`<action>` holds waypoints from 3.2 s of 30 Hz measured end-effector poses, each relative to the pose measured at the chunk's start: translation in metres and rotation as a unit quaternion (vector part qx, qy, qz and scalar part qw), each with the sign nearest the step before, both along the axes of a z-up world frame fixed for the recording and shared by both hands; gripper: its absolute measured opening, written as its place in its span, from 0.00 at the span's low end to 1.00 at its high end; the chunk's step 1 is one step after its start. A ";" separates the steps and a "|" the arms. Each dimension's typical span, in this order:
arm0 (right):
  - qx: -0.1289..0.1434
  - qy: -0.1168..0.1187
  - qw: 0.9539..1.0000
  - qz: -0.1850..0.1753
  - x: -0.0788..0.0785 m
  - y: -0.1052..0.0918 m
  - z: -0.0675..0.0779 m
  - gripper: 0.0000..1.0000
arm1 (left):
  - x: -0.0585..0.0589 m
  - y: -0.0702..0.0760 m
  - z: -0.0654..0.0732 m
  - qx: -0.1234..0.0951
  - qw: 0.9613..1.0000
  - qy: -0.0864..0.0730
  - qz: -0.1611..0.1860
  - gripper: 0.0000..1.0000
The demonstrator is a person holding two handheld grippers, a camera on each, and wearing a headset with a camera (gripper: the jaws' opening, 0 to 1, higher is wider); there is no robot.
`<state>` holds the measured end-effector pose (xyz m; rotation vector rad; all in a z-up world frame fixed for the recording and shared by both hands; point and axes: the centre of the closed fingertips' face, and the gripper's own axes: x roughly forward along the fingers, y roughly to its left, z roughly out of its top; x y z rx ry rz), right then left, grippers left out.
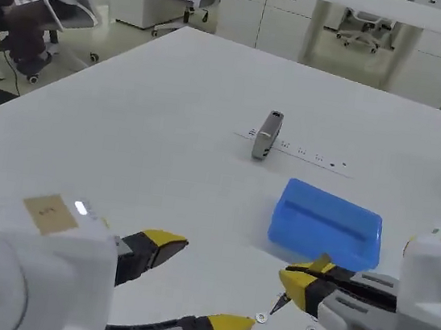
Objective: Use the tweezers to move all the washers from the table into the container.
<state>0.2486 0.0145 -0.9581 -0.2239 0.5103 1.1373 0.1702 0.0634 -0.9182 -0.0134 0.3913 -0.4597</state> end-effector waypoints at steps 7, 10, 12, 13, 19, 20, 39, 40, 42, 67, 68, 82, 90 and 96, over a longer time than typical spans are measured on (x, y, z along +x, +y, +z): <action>0.003 0.004 1.000 -0.024 0.015 0.001 -0.018 0.02 | 0.002 0.020 -0.038 0.065 0.997 0.025 0.039 0.72; 0.000 0.003 1.000 -0.022 0.018 0.002 -0.028 0.02 | 0.006 0.023 -0.048 0.061 0.996 0.030 0.050 0.73; 0.002 0.010 1.000 -0.022 0.019 0.003 -0.034 0.02 | 0.009 0.023 -0.052 0.066 0.996 0.031 0.054 0.75; 0.002 0.011 1.000 -0.022 0.019 0.004 -0.036 0.02 | 0.010 0.024 -0.052 0.077 0.995 0.030 0.056 0.75; -0.012 0.017 0.999 -0.034 0.027 -0.001 -0.049 0.02 | 0.009 0.026 -0.054 0.090 0.994 0.026 0.060 0.77; -0.011 0.017 0.999 -0.034 0.028 -0.001 -0.049 0.02 | 0.009 0.027 -0.054 0.090 0.994 0.024 0.061 0.77; -0.028 0.004 0.999 -0.029 0.027 -0.001 -0.061 0.02 | 0.008 0.028 -0.067 0.100 0.992 0.055 0.057 0.83; -0.029 0.002 0.999 -0.028 0.026 0.000 -0.061 0.01 | 0.008 0.029 -0.067 0.100 0.992 0.054 0.058 0.83; -0.032 -0.001 0.999 -0.022 0.024 0.001 -0.061 0.01 | 0.008 0.029 -0.067 0.099 0.992 0.055 0.057 0.83; -0.027 0.006 0.999 -0.028 0.040 -0.022 -0.027 0.00 | 0.010 0.034 -0.072 0.119 0.989 0.053 0.068 0.99; -0.026 0.006 0.999 -0.029 0.041 -0.023 -0.025 0.00 | 0.010 0.034 -0.072 0.119 0.989 0.054 0.068 0.99; -0.035 -0.049 0.997 -0.040 0.079 -0.030 0.009 0.00 | 0.009 0.035 -0.072 0.128 0.988 0.053 0.068 0.99; -0.026 -0.063 0.997 -0.043 0.096 -0.022 0.020 0.00 | 0.011 0.039 -0.068 0.126 0.988 0.045 0.079 0.97; -0.023 -0.077 0.995 -0.050 0.112 -0.019 0.026 0.00 | 0.010 0.040 -0.071 0.128 0.987 0.051 0.078 0.96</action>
